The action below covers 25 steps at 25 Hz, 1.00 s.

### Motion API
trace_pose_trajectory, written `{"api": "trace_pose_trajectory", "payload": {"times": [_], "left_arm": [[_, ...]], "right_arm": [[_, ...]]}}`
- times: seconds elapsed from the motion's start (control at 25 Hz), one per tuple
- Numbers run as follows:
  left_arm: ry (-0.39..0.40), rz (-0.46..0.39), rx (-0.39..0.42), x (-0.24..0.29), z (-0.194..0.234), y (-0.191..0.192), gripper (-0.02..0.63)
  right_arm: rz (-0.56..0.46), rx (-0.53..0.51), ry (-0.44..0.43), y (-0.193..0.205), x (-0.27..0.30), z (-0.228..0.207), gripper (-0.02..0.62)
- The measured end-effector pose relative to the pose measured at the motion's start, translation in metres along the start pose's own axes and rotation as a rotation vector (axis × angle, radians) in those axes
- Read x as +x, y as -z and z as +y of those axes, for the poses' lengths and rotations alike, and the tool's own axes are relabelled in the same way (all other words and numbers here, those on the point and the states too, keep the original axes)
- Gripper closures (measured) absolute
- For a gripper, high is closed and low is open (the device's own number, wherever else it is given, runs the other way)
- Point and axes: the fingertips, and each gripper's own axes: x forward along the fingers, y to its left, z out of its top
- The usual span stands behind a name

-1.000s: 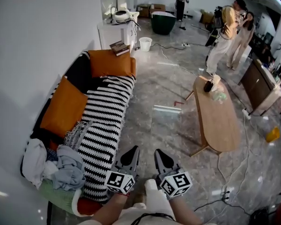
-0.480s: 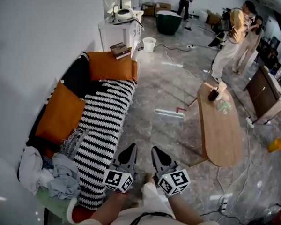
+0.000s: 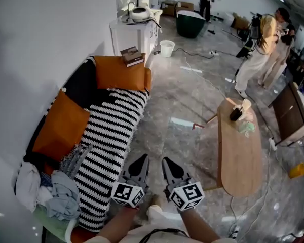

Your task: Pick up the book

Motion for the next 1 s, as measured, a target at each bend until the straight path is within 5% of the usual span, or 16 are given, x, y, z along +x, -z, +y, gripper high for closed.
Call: {"api": "trace_pose_trajectory", "payload": {"times": [1.0], "left_arm": [[-0.134, 0.009, -0.005, 0.082, 0.066, 0.014, 0.584]], "right_arm": [[0.042, 0.025, -0.096, -0.007, 0.087, -0.066, 0.581]]}}
